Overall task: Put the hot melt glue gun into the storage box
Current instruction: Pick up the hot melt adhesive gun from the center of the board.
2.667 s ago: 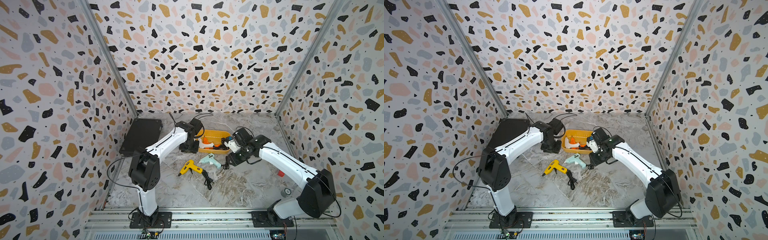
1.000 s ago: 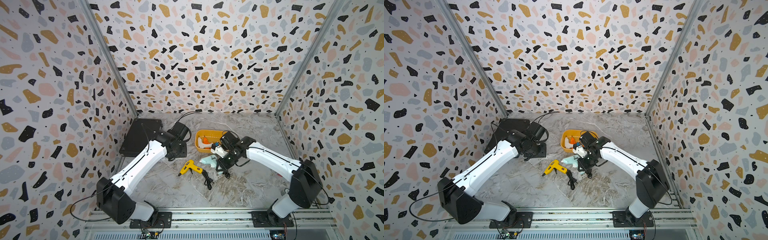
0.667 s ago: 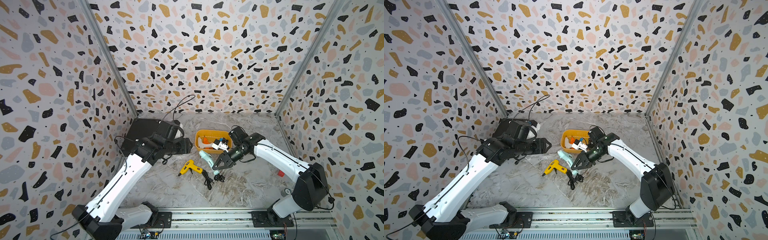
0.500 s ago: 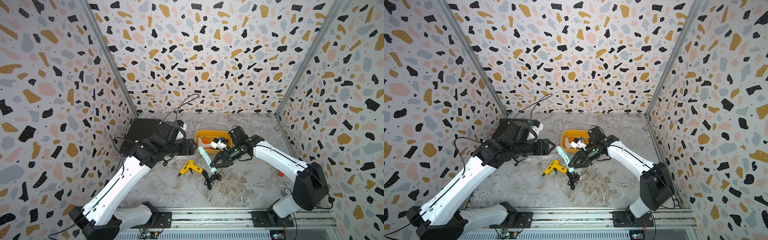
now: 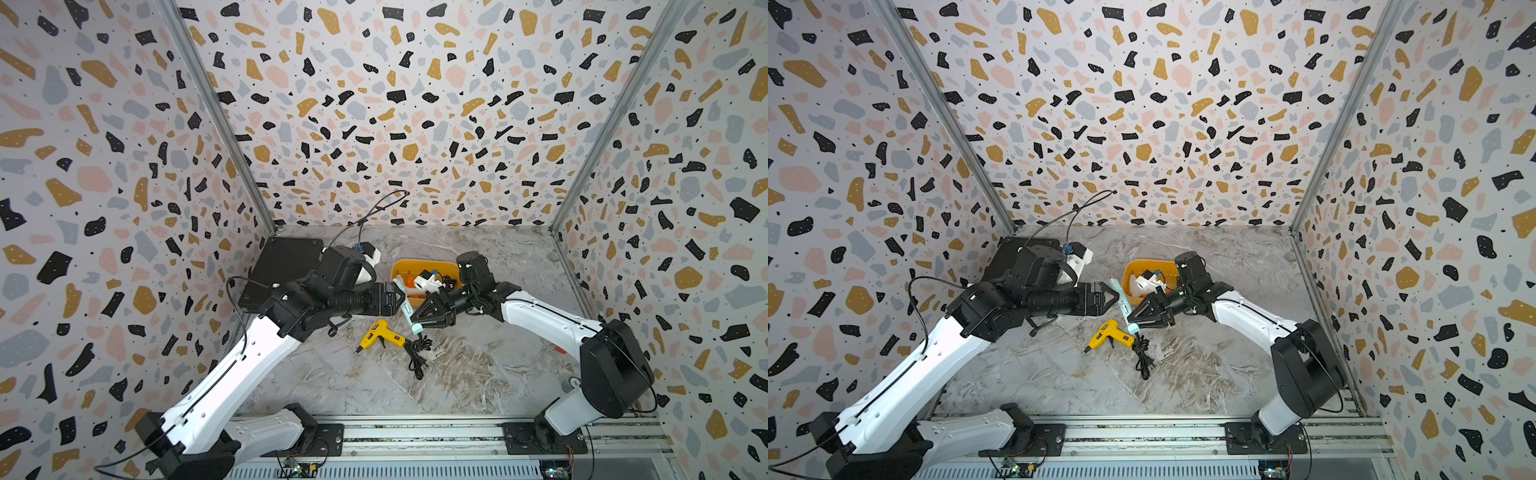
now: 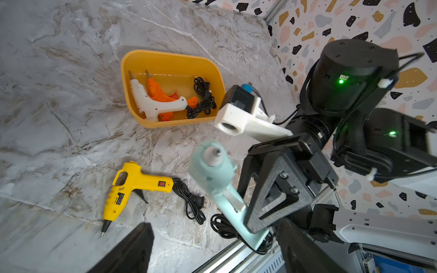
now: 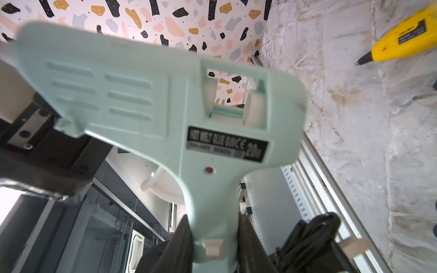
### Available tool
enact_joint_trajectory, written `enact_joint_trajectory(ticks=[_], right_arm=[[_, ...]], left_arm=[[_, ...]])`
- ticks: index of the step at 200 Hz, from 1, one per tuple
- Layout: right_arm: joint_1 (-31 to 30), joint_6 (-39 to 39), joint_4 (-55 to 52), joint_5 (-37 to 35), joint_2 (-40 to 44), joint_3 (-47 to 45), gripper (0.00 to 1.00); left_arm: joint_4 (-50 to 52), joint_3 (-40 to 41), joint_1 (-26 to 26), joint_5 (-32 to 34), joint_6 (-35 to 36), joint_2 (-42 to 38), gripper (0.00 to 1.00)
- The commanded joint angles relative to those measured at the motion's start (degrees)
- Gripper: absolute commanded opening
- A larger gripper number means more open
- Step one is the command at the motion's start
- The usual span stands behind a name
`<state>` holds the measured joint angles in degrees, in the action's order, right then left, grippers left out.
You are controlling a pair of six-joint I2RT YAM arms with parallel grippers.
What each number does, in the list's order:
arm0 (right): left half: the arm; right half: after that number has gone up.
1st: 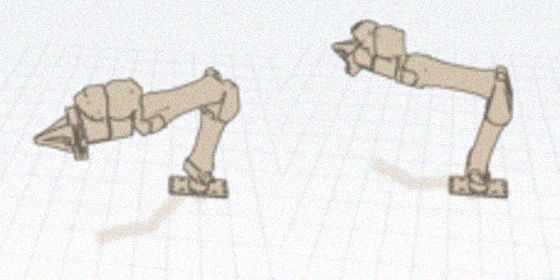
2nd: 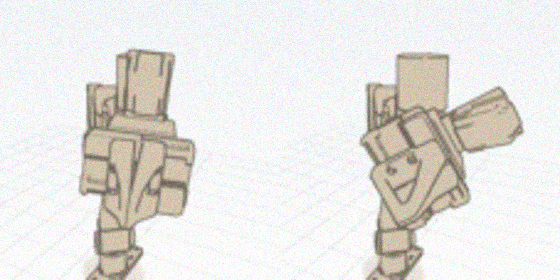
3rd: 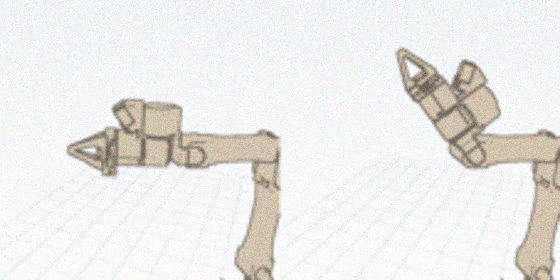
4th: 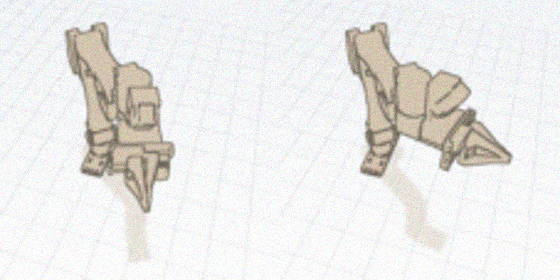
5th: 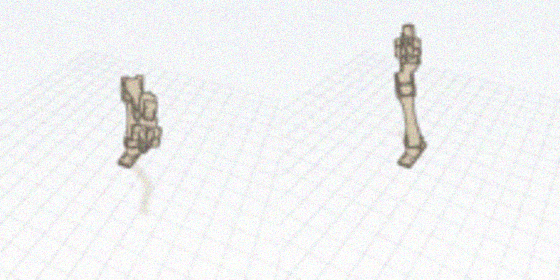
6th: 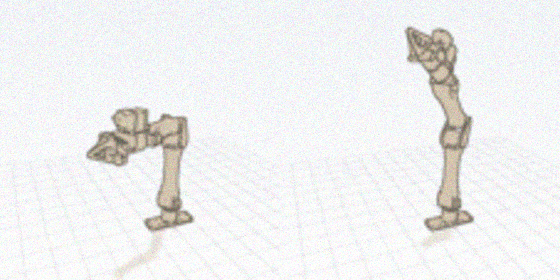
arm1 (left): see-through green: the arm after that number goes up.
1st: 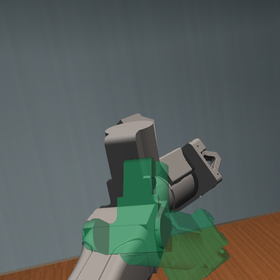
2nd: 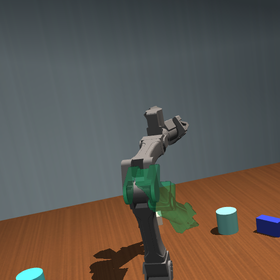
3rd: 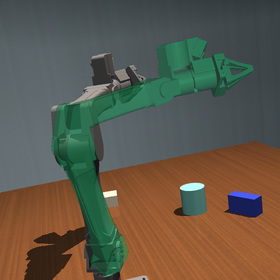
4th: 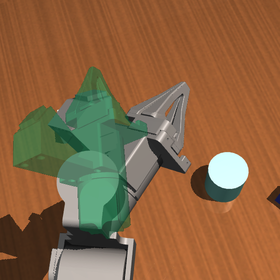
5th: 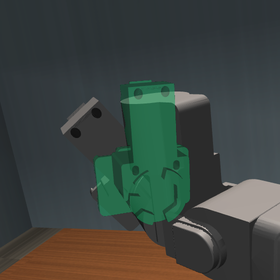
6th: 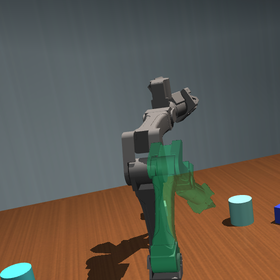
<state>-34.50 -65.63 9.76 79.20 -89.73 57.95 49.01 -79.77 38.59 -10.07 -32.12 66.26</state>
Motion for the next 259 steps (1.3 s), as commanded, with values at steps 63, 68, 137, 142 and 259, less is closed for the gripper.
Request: enact_joint_trajectory(ticks=[63,68,137,142,259], right_arm=[[-1.60,-36.45,49.60,-0.81,-0.79,-1.51,0.00],[-1.84,-36.61,49.81,-0.82,-0.79,-1.37,0.00],[-3.20,-38.70,52.02,-1.00,-0.11,-2.49,0.00],[-3.31,-38.77,52.03,-0.98,-0.01,-2.58,0.00],[-3.45,-42.16,56.27,-1.24,-0.26,-2.76,0.00]], left_arm=[[-4.04,-3.08,0.64,2.92,8.69,1.85,0.84],[-4.31,-3.03,0.63,3.22,9.23,2.05,0.84],[-8.37,-5.60,-1.73,1.63,14.26,4.94,0.84],[-8.43,-5.81,-2.02,1.32,14.58,5.17,0.83],[-9.72,-6.82,-4.05,-5.31,17.03,6.42,0.71]])
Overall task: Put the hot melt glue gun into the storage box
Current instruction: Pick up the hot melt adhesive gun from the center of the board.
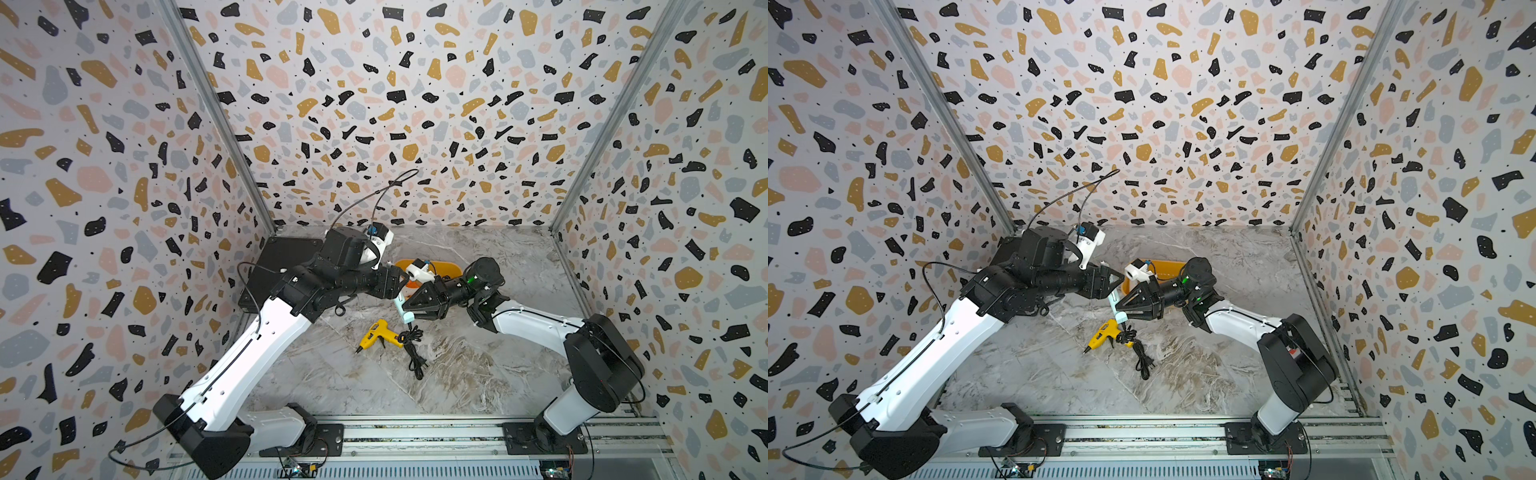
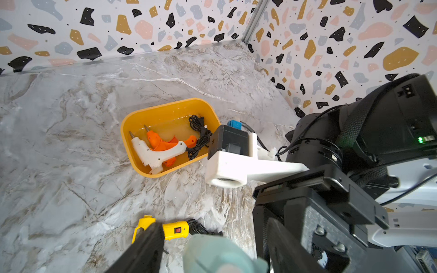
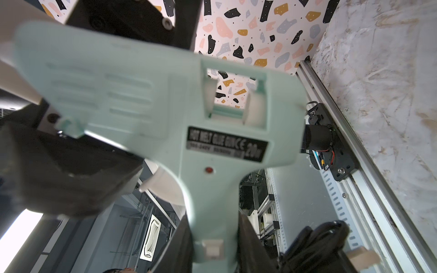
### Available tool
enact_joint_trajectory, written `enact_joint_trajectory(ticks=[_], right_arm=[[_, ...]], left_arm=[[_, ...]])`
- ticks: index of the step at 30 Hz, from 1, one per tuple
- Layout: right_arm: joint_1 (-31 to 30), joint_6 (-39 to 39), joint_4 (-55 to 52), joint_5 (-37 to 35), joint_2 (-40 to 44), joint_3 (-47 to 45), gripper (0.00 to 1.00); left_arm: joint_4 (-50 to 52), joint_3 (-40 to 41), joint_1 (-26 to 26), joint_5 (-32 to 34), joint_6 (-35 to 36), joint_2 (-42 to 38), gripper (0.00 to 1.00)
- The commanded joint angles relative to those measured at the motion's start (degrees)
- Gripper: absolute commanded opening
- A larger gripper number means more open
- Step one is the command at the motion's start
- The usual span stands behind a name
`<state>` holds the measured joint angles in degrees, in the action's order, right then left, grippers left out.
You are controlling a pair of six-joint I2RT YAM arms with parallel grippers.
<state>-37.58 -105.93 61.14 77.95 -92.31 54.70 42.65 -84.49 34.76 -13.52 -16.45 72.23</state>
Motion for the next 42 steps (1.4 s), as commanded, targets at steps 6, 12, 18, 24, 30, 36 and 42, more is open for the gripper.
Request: enact_joint_trajectory(ticks=[6,12,18,24,30,36,42], right_arm=[[-0.73,-2.90,6.18,-0.34,1.90,0.38,0.00],[-1.05,-3.23,6.53,-0.43,1.52,-0.07,0.00],[-1.09,-3.23,6.28,-0.65,1.28,-0.69,0.00],[-1.01,-2.39,3.79,-0.36,0.99,-1.00,0.26],[1.34,5.99,-6.87,0.78,2.61,-2.15,0.55],[7.66,57.86,-76.51,-5.17,11.59,7.19,0.83],[8.93,100.31,-132.22,-45.42,8.87,27.29,0.90]], left_arm=[[-4.31,-1.73,-0.22,-2.09,1.95,0.53,0.66],[-5.18,-1.98,-0.22,-2.57,1.87,0.37,0.45],[-4.86,-1.29,-0.22,-3.36,1.97,-0.59,0.27],[-1.44,-1.73,-0.22,-0.60,2.64,-0.66,0.00],[6.50,-5.59,-3.67,4.04,1.23,4.92,0.00],[15.50,-16.03,-4.35,7.31,-0.04,15.31,0.00],[23.32,-30.45,-4.71,13.54,-5.93,27.80,0.00]])
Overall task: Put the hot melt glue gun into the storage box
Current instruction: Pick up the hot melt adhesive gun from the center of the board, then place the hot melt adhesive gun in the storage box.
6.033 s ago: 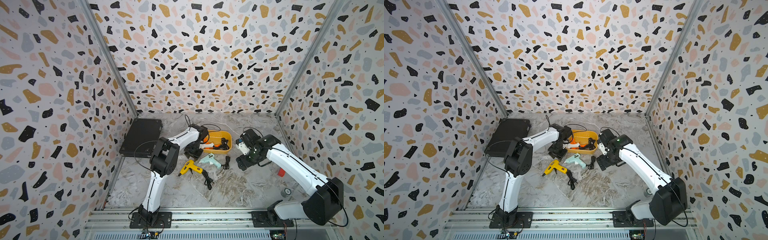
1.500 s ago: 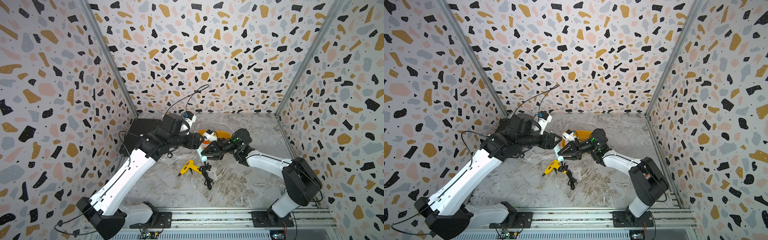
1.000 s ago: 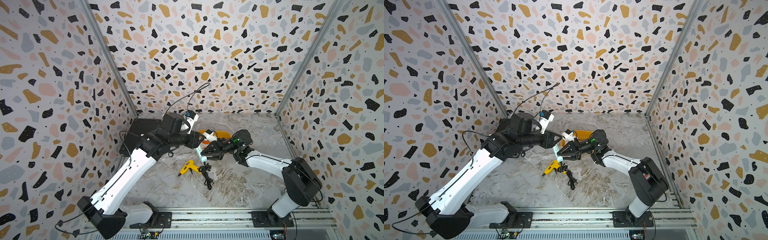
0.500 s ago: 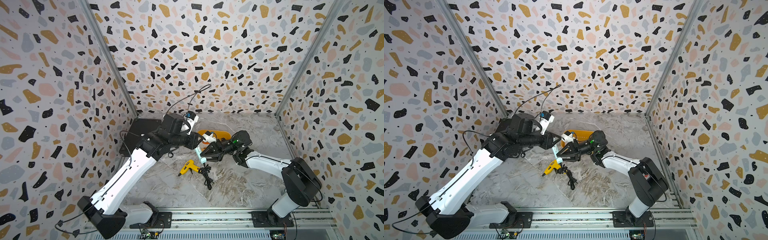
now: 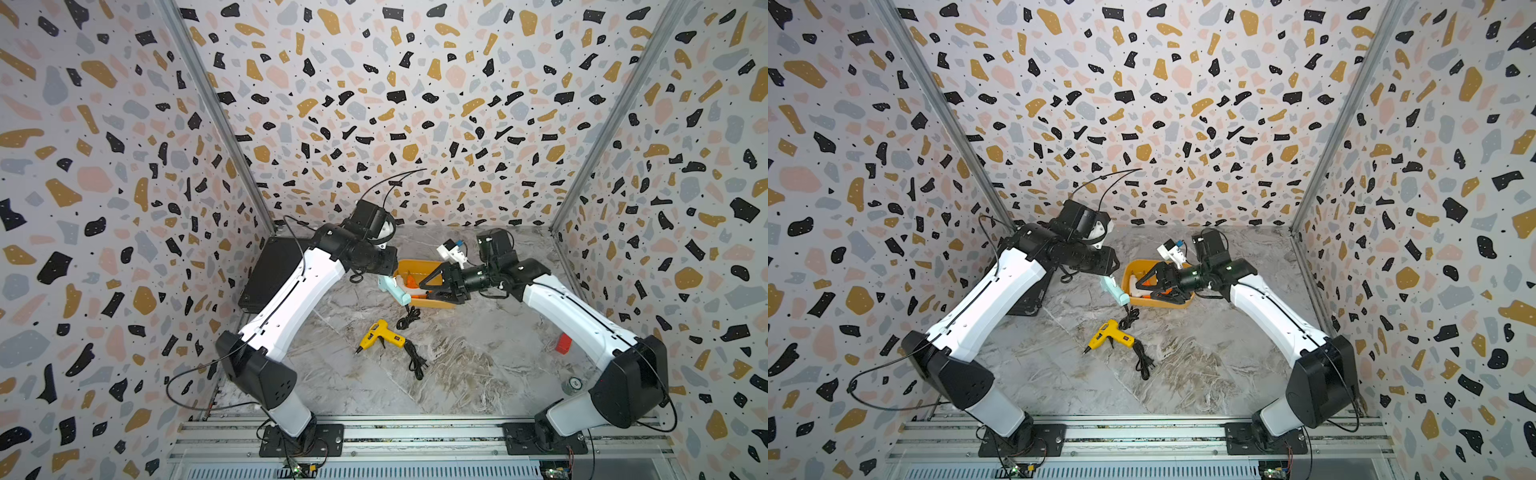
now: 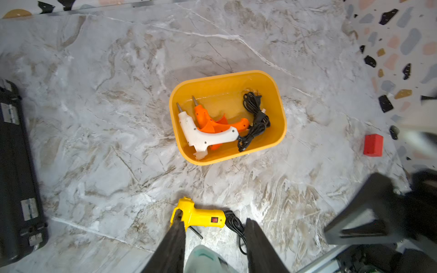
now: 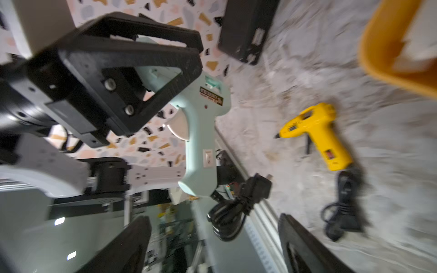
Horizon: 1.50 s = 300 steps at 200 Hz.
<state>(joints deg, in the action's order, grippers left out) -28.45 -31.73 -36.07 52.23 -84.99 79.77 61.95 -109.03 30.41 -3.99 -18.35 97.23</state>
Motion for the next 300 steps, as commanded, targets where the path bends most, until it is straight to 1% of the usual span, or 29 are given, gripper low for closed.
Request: enact_joint_trajectory(ticks=[1,15,41,50,58,66,86,95,128,144,149,195,229,261,300], right_arm=[[-0.12,26.50,-34.81,-22.77,2.72,1.61,0.90],[0.06,25.43,-34.87,-27.66,4.59,0.65,0.91],[0.15,24.75,-35.62,-32.56,7.53,-1.75,0.91],[0.23,25.06,-36.42,-34.01,8.47,-2.63,0.91],[0.32,25.44,-37.23,-35.02,9.31,-3.48,0.92],[0.32,25.83,-38.08,-35.72,10.34,-4.34,0.92],[0.50,26.36,-39.41,-36.02,12.57,-6.41,0.92],[0.53,26.38,-39.80,-35.64,13.45,-7.40,0.92],[0.51,25.75,-40.21,-33.84,16.21,-10.49,0.92],[0.56,25.59,-40.16,-32.30,16.20,-10.92,0.92],[0.54,25.68,-40.21,-32.05,16.03,-10.95,0.92],[0.50,26.28,-40.04,-31.90,14.62,-10.60,0.92],[0.56,25.94,-40.06,-31.92,14.51,-11.09,0.92],[0.51,25.69,-39.98,-30.69,14.94,-12.05,0.92],[0.64,25.34,-39.44,-29.75,14.95,-14.34,0.92]], left_arm=[[5.47,-9.62,-0.44,4.95,-5.61,5.67,0.00],[10.09,-19.24,-0.48,6.21,-7.99,12.62,0.00],[19.11,-38.50,-0.77,7.59,-12.07,26.09,0.00],[21.02,-43.52,-1.20,7.38,-14.16,30.02,0.00],[21.58,-45.83,-1.84,6.80,-16.11,32.52,0.00],[20.52,-45.63,-2.32,5.93,-18.30,33.92,0.00],[14.71,-39.27,-3.40,4.25,-23.40,34.31,0.00],[12.43,-37.97,-3.52,3.42,-25.05,34.67,0.00],[11.24,-41.40,-3.17,1.27,-29.49,39.54,0.00],[9.51,-40.77,-2.86,0.84,-31.39,40.40,0.00],[9.00,-40.28,-2.77,0.75,-33.57,40.57,0.00],[7.22,-39.77,-2.46,0.85,-40.16,42.43,0.00],[8.28,-40.32,-2.09,-0.05,-42.79,45.02,0.00],[8.92,-38.79,-1.15,-0.25,-43.50,45.93,0.00],[11.50,-39.37,-0.81,-0.72,-43.29,48.25,0.00]])
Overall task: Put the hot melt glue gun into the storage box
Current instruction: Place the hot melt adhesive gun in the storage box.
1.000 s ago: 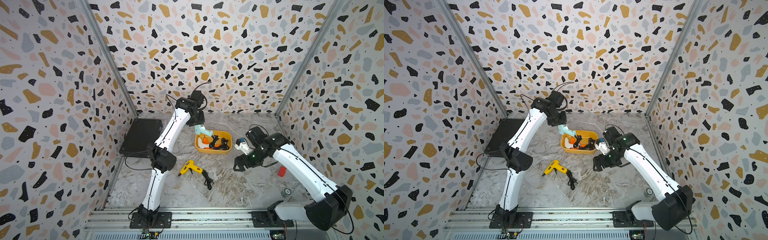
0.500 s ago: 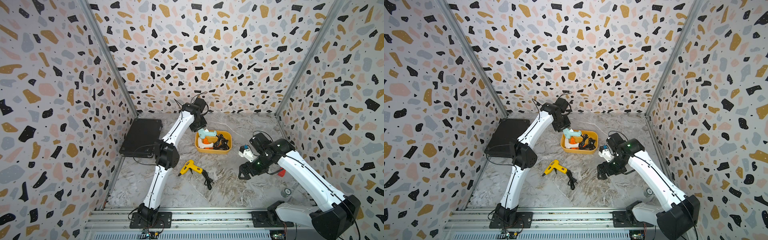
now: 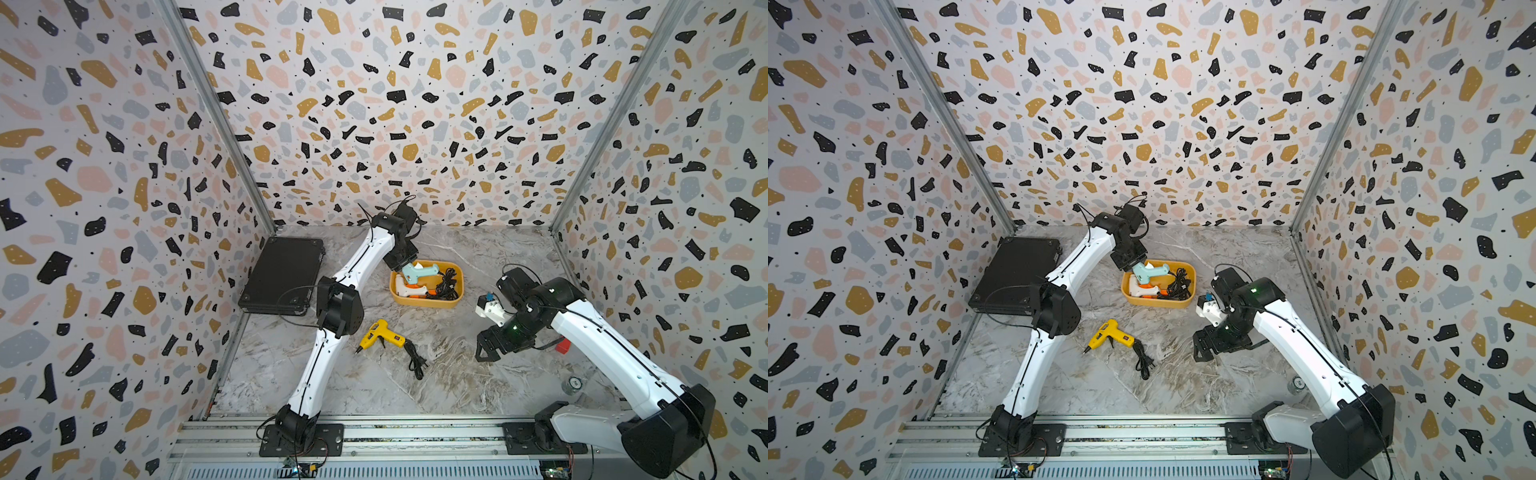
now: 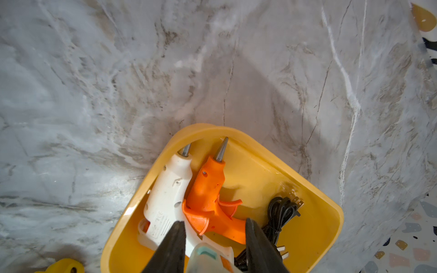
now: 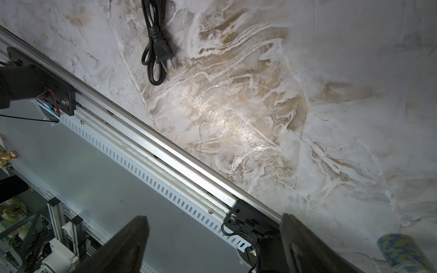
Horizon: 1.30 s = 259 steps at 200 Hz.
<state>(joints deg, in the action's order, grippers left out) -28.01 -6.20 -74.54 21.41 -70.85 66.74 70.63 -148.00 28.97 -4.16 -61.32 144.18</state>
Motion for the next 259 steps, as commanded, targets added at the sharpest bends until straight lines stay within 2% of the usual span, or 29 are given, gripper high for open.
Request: enact_joint_trajectory(ticks=[1,82,122,151,235,259], right_arm=[[0.22,-0.20,-0.92,1.08,0.80,-1.37,0.92],[0.23,-0.21,-0.36,1.56,0.63,-3.70,0.93],[0.30,-0.36,-0.08,1.42,0.63,-4.55,0.93],[0.30,-0.39,-0.13,1.38,0.77,-5.16,0.93],[0.48,-0.11,-0.16,2.34,-0.29,-4.95,0.93],[0.45,0.03,-0.16,2.60,-0.98,-4.60,0.93]], left_arm=[[2.88,-0.38,0.64,-0.57,-0.30,1.29,0.00],[4.80,0.19,1.68,-1.71,0.61,3.56,0.00],[5.49,0.40,1.70,-2.59,1.20,4.17,0.20],[5.56,0.10,1.70,-2.69,1.53,4.36,0.30],[6.53,-0.75,1.44,-3.35,4.00,4.36,0.52],[6.37,-0.83,1.36,-3.40,4.61,3.92,0.56]])
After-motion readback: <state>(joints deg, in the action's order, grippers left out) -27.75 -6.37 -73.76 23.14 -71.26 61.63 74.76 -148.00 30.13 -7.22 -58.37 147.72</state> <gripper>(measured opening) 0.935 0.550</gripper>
